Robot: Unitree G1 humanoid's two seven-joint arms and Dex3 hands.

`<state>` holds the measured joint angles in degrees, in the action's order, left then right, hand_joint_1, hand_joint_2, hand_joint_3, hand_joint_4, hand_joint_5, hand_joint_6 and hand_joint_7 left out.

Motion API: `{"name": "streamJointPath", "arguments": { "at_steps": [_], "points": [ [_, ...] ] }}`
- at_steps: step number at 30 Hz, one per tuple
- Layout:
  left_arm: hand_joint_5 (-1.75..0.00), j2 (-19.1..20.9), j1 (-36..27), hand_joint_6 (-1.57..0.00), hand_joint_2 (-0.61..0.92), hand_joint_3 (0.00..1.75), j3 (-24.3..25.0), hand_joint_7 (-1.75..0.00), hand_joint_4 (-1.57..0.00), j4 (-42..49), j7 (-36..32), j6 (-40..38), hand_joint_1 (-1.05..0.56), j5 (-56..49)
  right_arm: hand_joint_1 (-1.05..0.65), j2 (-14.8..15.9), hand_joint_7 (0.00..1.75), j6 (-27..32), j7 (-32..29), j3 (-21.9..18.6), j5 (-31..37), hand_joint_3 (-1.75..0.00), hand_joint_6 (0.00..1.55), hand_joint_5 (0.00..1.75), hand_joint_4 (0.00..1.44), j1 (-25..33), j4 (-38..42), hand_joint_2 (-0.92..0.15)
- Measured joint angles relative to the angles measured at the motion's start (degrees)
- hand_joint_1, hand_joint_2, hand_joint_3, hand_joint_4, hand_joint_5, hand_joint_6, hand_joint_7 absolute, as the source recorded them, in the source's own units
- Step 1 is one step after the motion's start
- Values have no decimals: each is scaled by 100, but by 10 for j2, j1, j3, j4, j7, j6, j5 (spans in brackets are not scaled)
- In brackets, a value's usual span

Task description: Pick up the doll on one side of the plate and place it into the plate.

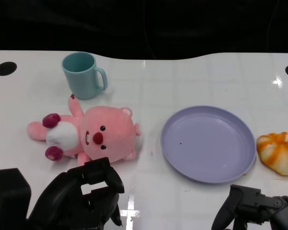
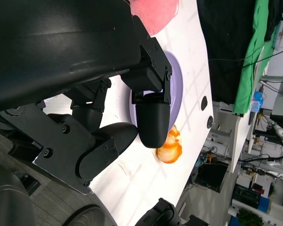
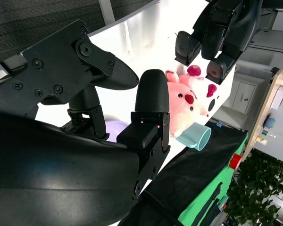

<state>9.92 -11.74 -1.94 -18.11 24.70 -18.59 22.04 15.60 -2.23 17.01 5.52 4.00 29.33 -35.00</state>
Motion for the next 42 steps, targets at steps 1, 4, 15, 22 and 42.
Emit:
{"name": "streamJointPath", "arguments": {
  "at_steps": [1,4,15,22,42],
  "points": [
    [-175,0,0,-72,42,122,0,-148,-73,0,0,0,-30,0,-6,0,132,0,0,0,0,-113,62,166,67,0,0,-52],
    [-175,0,0,-72,43,122,0,-148,-73,0,0,-1,-30,0,-7,0,132,0,0,0,2,-113,62,166,68,0,0,-51],
    [-175,0,0,-73,43,121,0,-147,-73,7,0,-1,-31,0,-7,0,132,2,0,0,2,-113,61,166,67,-1,0,-52],
    [-175,1,0,-72,44,121,0,-147,-72,8,0,1,-30,0,-6,0,133,2,0,0,2,-112,61,166,67,-1,-4,-52],
    [-149,-8,14,-69,62,85,15,-97,-61,7,0,4,-34,12,-4,0,132,13,0,9,5,-115,61,166,67,-9,-4,-51]
  ]
}}
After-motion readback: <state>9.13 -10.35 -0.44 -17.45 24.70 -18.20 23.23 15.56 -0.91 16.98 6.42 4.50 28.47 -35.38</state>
